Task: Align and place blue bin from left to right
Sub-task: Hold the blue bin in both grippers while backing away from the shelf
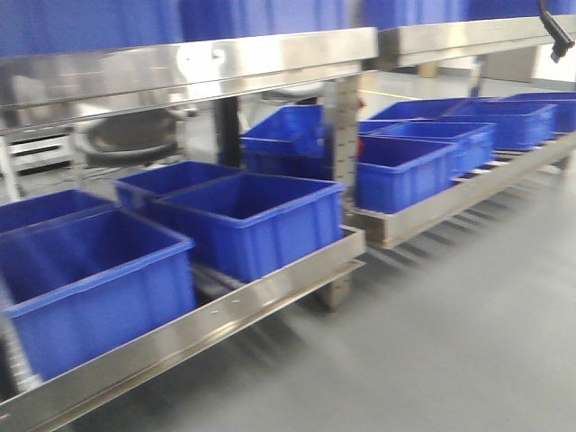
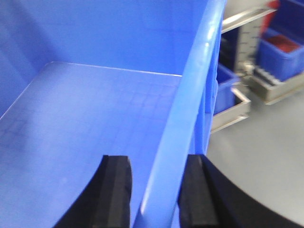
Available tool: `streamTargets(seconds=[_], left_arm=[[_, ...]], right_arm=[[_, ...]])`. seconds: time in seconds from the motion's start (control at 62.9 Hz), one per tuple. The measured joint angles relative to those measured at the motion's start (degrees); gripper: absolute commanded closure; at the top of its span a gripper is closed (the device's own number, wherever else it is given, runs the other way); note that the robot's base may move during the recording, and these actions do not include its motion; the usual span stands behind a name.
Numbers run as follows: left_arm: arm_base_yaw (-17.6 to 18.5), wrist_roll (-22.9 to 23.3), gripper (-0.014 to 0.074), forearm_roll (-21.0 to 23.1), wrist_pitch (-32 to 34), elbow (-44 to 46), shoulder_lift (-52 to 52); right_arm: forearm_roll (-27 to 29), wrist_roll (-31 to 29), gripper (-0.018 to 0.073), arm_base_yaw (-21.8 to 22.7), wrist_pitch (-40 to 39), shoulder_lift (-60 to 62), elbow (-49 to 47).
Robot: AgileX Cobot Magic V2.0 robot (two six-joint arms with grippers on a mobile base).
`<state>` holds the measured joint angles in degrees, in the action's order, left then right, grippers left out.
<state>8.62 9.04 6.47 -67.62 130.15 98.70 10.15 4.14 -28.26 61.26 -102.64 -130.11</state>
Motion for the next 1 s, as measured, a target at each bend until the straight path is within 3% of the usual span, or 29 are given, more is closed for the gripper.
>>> streamTargets(seconds=[1.001], left_arm=[[0.00, 0.00, 0.0707, 0.00, 0.07, 0.00, 0.00]], right_arm=[[0.00, 0.00, 0.0712, 0.00, 0.00, 0.00, 0.00]])
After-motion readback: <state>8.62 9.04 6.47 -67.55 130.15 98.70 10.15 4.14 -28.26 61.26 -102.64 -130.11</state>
